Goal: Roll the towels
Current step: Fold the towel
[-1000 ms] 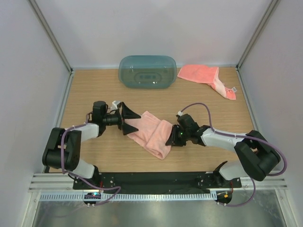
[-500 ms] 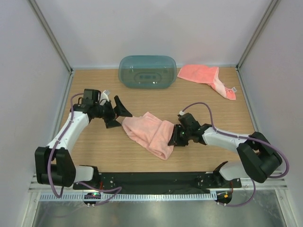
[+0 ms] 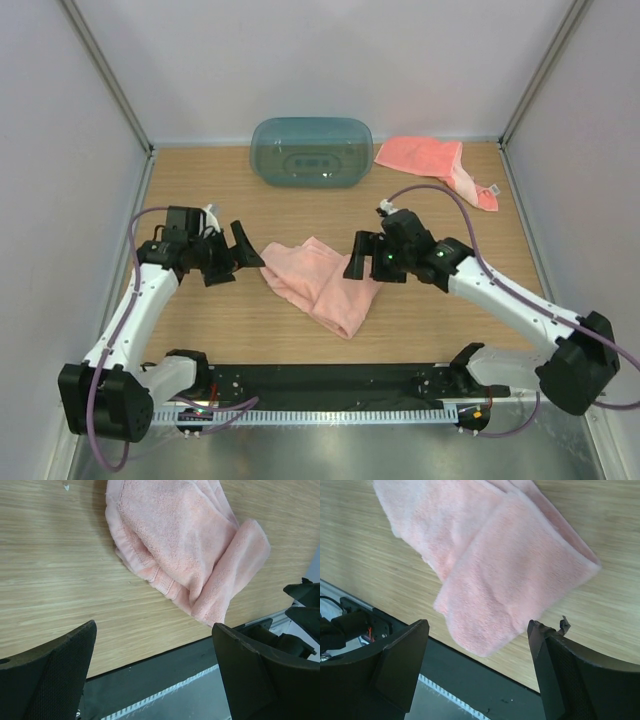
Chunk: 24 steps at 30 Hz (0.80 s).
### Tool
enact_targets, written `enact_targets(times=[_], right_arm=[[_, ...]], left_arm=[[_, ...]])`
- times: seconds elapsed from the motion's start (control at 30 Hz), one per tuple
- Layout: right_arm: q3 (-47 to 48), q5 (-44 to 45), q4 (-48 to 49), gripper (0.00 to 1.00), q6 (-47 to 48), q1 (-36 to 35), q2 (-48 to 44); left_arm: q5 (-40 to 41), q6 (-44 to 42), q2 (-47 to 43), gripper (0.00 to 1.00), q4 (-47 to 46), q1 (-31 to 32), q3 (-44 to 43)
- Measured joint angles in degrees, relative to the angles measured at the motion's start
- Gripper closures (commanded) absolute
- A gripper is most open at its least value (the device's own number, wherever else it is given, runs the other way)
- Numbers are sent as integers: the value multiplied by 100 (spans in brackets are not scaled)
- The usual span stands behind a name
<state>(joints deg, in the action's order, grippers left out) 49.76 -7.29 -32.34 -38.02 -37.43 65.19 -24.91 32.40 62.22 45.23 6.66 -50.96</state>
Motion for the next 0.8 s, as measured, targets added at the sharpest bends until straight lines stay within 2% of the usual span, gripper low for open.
enact_targets(times=[0.23,0.4,0.47,0.5,0.6,0.7,0.73,0.8], right_arm=[[1543,540,-448,16,46,-955,2033],[2100,931,-846,23,72,-1220,3032],[2227,1045,-973,31,92,-1224,3324],[2308,1097,-1043,41,96,-1226,3475],[2446,1228,-1119,61,127,-1239,3810],[2485,1322,-1226,95,136,-1263,3899],[2507,1370,-1281,99,131,-1270,3895],[2527,1502,-1338,99,83,-1276,3853]], left_arm=[[181,-144,-184,3,55,50,22],[223,-149,-186,3,55,50,22],[238,-151,-186,3,55,50,28],[240,-151,-186,3,55,50,33],[243,-155,-186,3,52,50,42],[243,-157,-186,3,52,50,44],[243,-157,-186,3,50,50,44],[243,-160,-186,3,50,50,44]])
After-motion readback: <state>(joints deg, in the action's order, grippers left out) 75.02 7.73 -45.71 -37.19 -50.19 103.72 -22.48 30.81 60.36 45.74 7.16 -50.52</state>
